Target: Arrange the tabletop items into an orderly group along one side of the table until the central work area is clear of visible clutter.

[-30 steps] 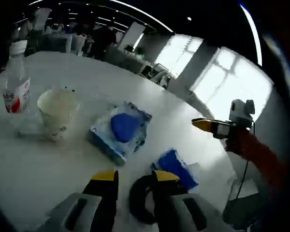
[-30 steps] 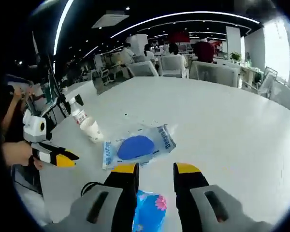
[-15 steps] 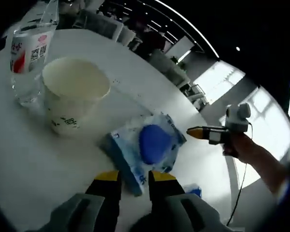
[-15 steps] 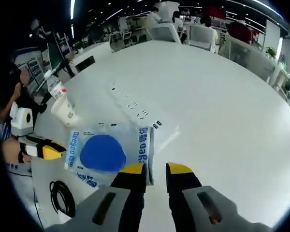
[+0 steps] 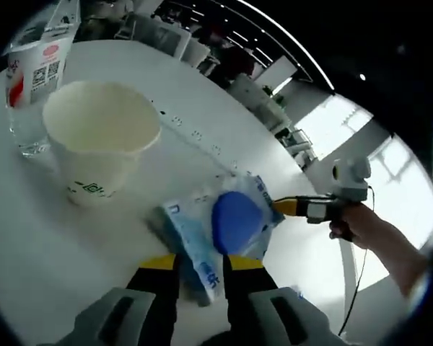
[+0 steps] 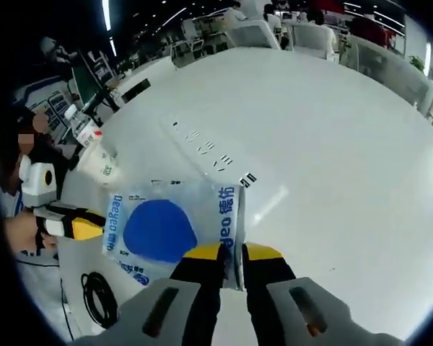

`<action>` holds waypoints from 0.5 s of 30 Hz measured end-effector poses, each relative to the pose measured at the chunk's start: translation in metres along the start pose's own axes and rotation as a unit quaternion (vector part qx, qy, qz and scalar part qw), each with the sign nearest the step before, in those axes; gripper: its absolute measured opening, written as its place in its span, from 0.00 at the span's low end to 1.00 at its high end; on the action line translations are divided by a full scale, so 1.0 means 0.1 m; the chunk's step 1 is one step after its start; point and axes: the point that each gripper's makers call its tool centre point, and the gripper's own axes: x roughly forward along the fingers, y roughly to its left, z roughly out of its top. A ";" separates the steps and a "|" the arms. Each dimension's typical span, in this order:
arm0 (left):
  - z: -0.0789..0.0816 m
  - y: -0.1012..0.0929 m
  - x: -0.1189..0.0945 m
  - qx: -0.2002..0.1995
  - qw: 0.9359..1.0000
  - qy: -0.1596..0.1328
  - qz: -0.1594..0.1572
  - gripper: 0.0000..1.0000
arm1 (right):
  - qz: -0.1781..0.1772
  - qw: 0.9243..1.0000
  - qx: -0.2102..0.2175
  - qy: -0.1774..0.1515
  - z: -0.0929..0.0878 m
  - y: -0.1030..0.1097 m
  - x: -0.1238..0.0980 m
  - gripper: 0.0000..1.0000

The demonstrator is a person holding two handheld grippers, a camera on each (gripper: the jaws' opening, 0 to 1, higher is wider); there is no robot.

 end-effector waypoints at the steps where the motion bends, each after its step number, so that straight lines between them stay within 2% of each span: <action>1: -0.01 0.02 0.01 0.010 1.000 0.003 0.007 0.23 | -0.002 1.000 -0.002 0.003 -0.01 -0.01 -0.02 0.04; 2: -0.01 0.01 0.01 0.013 1.000 0.000 0.008 0.22 | -0.004 1.000 0.001 0.009 -0.03 -0.01 -0.04 0.02; 3: -0.06 0.01 0.01 0.012 1.000 0.013 0.010 0.20 | -0.005 1.000 0.006 0.012 -0.03 -0.02 -0.04 0.00; 4: -0.08 0.03 0.00 0.026 0.999 0.018 0.016 0.15 | -0.004 1.000 0.005 0.014 -0.04 -0.01 -0.05 0.00; 5: -0.05 0.08 -0.01 0.049 0.998 0.009 0.027 0.09 | -0.005 1.000 0.004 0.016 -0.04 -0.02 -0.06 0.00; 6: -0.05 0.07 0.00 0.057 0.998 0.018 0.019 0.04 | -0.014 1.000 -0.006 0.014 -0.04 -0.03 -0.08 0.00; 7: -0.05 0.08 0.01 0.049 0.998 0.017 0.023 0.00 | -0.014 1.000 -0.003 0.016 -0.04 -0.03 -0.08 0.00; 8: -0.08 0.08 0.01 0.055 0.998 0.024 0.020 0.00 | -0.015 1.000 0.000 0.016 -0.05 -0.03 -0.08 0.00; 10: -0.06 0.10 0.04 0.029 0.999 0.016 0.026 0.00 | -0.021 1.000 0.011 0.007 -0.09 0.00 -0.14 0.00; 12: -0.07 0.09 0.05 0.040 0.999 0.013 0.029 0.00 | -0.023 1.000 0.016 0.008 -0.08 -0.02 -0.11 0.00; 13: -0.06 0.10 0.06 0.060 0.998 0.016 0.032 0.00 | -0.025 0.999 0.022 0.007 -0.12 0.00 -0.17 0.00; 15: -0.02 0.09 0.07 0.063 0.997 0.014 0.031 0.00 | -0.026 0.999 0.023 0.006 -0.14 0.01 -0.20 0.00</action>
